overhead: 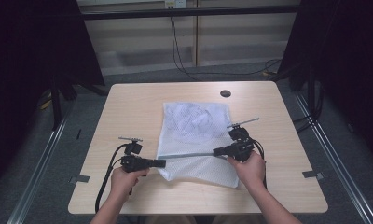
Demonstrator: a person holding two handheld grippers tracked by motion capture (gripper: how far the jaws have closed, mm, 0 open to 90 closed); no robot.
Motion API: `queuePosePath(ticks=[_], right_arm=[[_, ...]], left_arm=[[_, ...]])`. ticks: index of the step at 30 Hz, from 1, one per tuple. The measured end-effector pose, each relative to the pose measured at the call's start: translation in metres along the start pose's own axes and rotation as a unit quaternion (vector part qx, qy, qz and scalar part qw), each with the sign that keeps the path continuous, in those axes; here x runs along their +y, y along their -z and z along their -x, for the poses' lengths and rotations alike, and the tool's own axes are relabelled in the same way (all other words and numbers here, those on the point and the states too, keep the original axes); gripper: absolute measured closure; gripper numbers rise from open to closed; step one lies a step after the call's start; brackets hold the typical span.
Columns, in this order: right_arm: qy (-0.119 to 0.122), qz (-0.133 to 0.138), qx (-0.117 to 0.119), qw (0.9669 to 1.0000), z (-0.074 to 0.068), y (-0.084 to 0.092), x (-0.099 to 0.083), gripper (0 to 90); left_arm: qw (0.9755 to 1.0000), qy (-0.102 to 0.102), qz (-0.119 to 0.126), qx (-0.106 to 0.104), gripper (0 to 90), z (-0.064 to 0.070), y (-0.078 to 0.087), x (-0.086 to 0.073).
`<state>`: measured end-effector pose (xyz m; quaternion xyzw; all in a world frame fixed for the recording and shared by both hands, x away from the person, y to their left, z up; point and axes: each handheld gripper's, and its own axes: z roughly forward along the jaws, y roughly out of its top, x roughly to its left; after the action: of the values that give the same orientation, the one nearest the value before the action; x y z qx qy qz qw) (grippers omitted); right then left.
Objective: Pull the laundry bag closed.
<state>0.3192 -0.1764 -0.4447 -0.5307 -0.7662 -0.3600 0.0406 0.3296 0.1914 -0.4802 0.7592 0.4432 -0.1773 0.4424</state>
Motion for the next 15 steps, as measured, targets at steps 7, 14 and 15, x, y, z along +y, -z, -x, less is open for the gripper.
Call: queuePosePath(ticks=[7, 14, 15], right_arm=[[-0.009, 0.003, 0.007, 0.9999, 0.0046, 0.0025, -0.0029, 87.1], [-0.009, 0.003, 0.002, 1.0000, 0.0082, 0.0059, -0.0042, 87.1], [-0.009, 0.004, 0.002, 1.0000, 0.0081, 0.0062, -0.0044, 87.1]], left_arm=[[1.0000, 0.006, 0.000, -0.004, 88.0, 0.0011, -0.0013, -0.0003], [1.0000, 0.002, 0.001, -0.002, 88.0, 0.0002, -0.0008, -0.0003], [1.0000, 0.005, -0.001, -0.005, 88.0, 0.0008, -0.0009, -0.0004]])
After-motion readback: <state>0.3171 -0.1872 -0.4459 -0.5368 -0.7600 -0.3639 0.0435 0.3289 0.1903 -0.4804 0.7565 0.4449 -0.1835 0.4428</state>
